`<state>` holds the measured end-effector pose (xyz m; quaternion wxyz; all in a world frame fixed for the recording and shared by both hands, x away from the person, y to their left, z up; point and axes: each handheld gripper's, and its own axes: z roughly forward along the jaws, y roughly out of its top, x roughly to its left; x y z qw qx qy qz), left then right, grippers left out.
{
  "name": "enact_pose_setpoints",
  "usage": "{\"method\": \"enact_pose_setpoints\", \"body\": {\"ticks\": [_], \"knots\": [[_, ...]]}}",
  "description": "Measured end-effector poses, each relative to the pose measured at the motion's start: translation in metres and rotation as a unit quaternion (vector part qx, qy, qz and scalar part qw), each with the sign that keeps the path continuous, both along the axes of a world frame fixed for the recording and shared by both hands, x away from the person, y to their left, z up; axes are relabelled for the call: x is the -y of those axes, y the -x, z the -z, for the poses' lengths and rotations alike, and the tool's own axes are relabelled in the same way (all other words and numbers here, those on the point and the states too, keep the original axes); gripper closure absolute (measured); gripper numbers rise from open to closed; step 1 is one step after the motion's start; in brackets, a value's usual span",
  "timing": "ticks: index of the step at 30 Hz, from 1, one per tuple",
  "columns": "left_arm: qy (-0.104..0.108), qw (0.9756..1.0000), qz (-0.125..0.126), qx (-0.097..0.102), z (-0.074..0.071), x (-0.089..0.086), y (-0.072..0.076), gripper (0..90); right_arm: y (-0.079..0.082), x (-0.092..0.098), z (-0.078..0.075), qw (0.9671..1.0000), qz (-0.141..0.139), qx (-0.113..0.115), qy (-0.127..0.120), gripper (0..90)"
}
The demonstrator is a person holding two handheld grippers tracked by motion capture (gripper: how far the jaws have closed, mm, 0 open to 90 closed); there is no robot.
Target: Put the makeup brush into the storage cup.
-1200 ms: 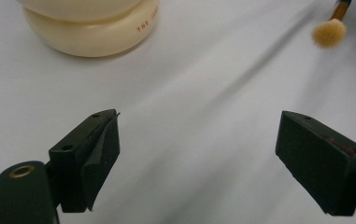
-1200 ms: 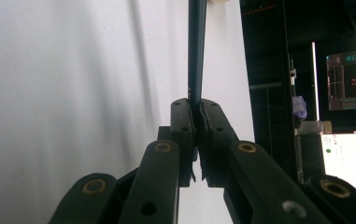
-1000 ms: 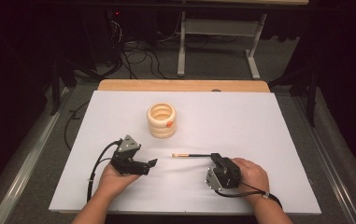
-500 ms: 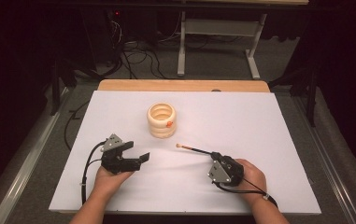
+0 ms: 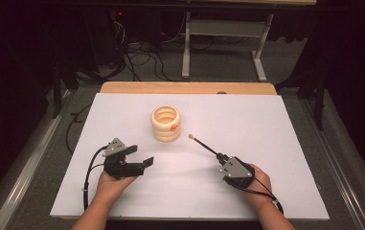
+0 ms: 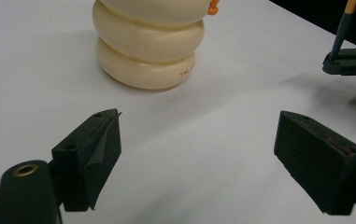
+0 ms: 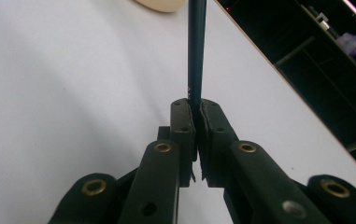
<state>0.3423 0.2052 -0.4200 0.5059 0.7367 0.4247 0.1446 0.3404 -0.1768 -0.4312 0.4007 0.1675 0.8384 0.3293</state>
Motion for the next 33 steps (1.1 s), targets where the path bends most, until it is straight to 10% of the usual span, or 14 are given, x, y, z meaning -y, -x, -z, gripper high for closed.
{"method": "enact_pose_setpoints", "body": {"ticks": [21, 33], "knots": [[0.006, 1.0000, 0.000, 0.000, 0.002, 0.001, 0.000, 16.0, -0.008, 0.013, -0.005, 0.9900, 0.031, -0.068, -0.120, 87.2], [0.005, 1.0000, -0.001, -0.002, 0.002, 0.001, 0.000, 16.8, -0.011, 0.019, -0.008, 0.9772, 0.019, -0.105, -0.184, 87.3]]}}
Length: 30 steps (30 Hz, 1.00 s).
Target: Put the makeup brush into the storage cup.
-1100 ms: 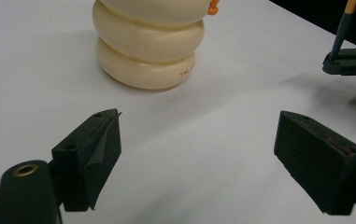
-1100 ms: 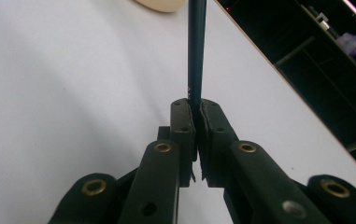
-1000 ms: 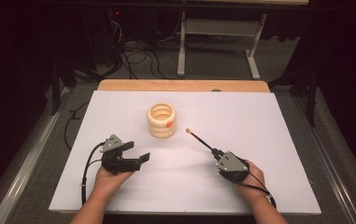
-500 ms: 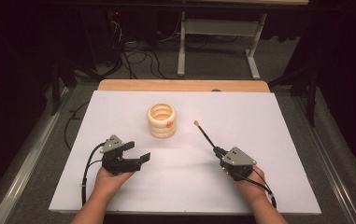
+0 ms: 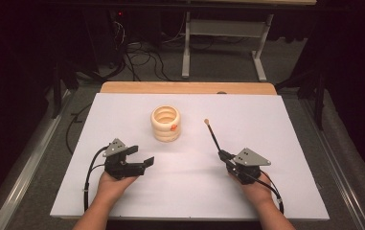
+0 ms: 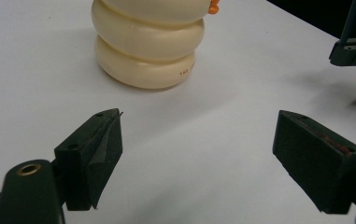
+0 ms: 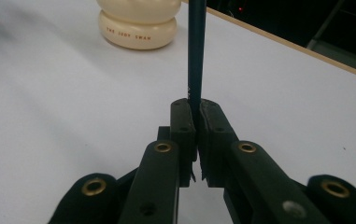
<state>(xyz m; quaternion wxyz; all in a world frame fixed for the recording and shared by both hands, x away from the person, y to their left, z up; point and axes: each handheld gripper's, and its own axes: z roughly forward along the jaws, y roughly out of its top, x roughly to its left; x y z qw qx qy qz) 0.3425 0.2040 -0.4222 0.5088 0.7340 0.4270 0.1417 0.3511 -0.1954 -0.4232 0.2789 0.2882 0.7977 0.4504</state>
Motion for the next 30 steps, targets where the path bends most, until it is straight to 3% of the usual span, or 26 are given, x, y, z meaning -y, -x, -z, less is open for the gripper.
{"method": "enact_pose_setpoints", "body": {"ticks": [9, 12, 24, 30], "knots": [[0.000, 1.0000, 0.006, 0.002, 0.002, 0.002, -0.001, 15.7, 0.000, 0.001, -0.003, 0.9992, 0.000, -0.018, -0.036, 87.3], [0.005, 0.9998, 0.016, 0.013, 0.003, 0.004, -0.001, 15.4, 0.001, 0.001, -0.003, 0.9992, -0.006, -0.014, -0.038, 87.3], [0.022, 0.9990, 0.012, 0.037, -0.003, 0.009, 0.005, 11.1, 0.006, -0.006, -0.006, 0.9985, -0.025, -0.008, -0.048, 87.3], [0.028, 0.9985, 0.023, 0.041, -0.007, 0.016, 0.007, 8.8, 0.009, -0.012, -0.007, 0.9979, -0.039, -0.006, -0.051, 87.3]]}}
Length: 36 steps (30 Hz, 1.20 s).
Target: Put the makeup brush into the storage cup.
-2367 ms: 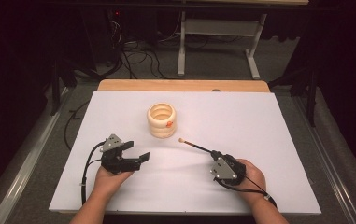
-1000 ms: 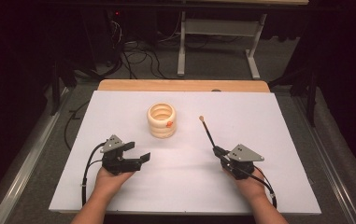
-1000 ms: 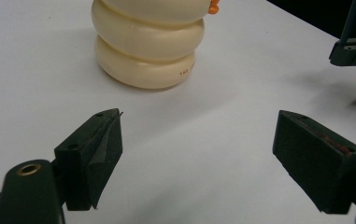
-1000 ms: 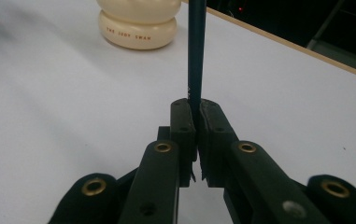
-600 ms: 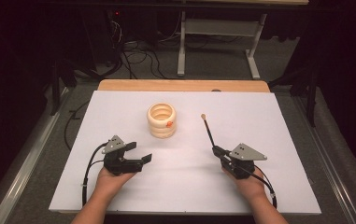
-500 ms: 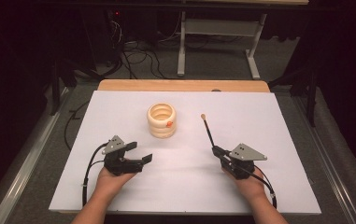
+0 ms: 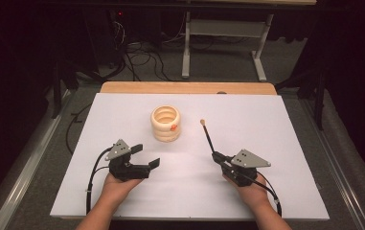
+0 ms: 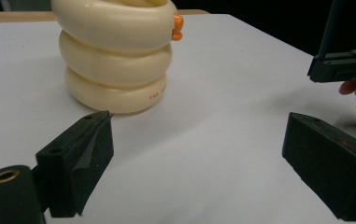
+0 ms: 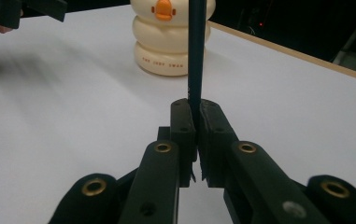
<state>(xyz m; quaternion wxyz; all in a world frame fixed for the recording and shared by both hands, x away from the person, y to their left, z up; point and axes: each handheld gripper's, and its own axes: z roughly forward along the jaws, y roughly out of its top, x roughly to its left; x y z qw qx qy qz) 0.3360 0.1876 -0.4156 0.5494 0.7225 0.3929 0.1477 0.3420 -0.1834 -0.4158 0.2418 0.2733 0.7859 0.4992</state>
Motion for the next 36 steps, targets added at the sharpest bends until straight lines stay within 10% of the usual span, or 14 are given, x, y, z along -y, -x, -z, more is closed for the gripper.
{"method": "enact_pose_setpoints", "body": {"ticks": [36], "knots": [[0.007, 0.9973, 0.049, 0.055, -0.033, 0.056, -0.020, 0.1, 0.006, -0.013, -0.004, 0.9997, -0.014, 0.020, -0.001, 87.3]]}}
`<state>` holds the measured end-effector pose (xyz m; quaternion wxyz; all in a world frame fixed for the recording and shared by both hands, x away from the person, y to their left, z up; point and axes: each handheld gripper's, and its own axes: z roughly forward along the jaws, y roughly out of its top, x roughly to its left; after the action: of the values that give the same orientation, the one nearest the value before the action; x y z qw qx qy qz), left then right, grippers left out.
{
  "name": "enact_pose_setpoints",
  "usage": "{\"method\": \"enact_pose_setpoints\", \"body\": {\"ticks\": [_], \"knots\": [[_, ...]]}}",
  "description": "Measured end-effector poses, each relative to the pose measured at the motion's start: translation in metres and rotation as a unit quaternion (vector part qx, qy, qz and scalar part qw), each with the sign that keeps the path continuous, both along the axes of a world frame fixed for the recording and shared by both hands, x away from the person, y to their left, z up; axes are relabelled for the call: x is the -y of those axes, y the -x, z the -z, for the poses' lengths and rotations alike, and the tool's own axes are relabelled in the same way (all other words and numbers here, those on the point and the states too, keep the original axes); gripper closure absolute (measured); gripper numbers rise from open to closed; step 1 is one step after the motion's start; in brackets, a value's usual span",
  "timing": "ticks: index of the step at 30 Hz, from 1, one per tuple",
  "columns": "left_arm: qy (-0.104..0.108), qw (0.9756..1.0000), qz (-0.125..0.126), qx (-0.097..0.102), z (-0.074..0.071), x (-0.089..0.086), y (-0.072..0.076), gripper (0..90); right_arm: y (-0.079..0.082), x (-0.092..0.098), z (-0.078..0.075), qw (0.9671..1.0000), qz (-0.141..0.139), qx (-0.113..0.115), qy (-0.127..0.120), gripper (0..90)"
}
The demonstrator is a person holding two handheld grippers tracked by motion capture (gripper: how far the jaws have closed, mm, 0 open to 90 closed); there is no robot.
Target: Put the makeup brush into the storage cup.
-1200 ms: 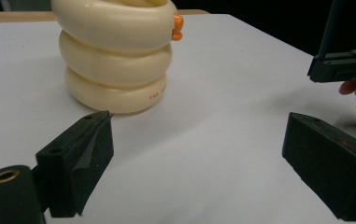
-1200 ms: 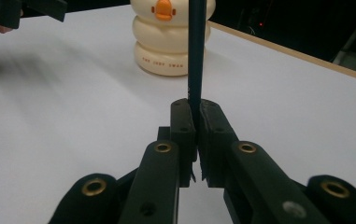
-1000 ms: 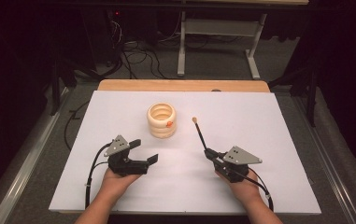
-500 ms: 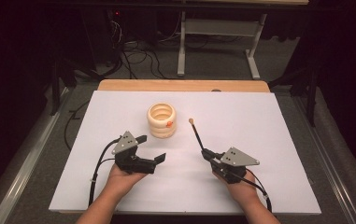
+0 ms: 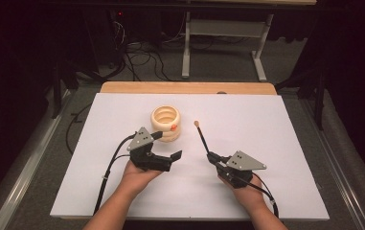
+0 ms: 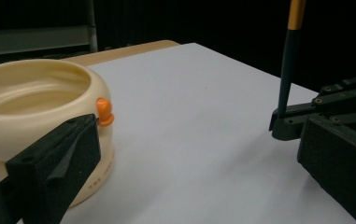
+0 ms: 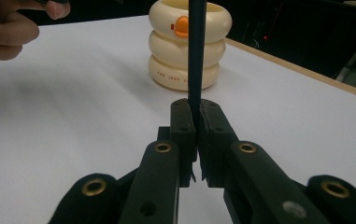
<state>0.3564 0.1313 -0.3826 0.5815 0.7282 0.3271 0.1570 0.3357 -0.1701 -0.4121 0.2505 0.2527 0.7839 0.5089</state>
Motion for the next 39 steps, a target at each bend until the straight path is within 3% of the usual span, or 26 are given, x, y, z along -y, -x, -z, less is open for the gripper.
{"method": "enact_pose_setpoints", "body": {"ticks": [5, 13, 39], "knots": [[0.015, 0.9998, 0.013, -0.001, 0.002, 0.010, 0.001, 0.1, 0.001, -0.003, 0.001, 1.0000, -0.003, 0.000, 0.003, 87.3], [0.015, 0.9995, 0.029, 0.004, 0.003, 0.016, 0.012, 0.0, 0.005, -0.012, 0.003, 0.9999, -0.014, 0.000, 0.003, 87.3], [0.042, 0.9984, 0.037, 0.000, -0.001, 0.007, 0.018, 2.2, 0.011, -0.044, 0.007, 0.9991, -0.041, -0.004, 0.001, 87.3]]}}
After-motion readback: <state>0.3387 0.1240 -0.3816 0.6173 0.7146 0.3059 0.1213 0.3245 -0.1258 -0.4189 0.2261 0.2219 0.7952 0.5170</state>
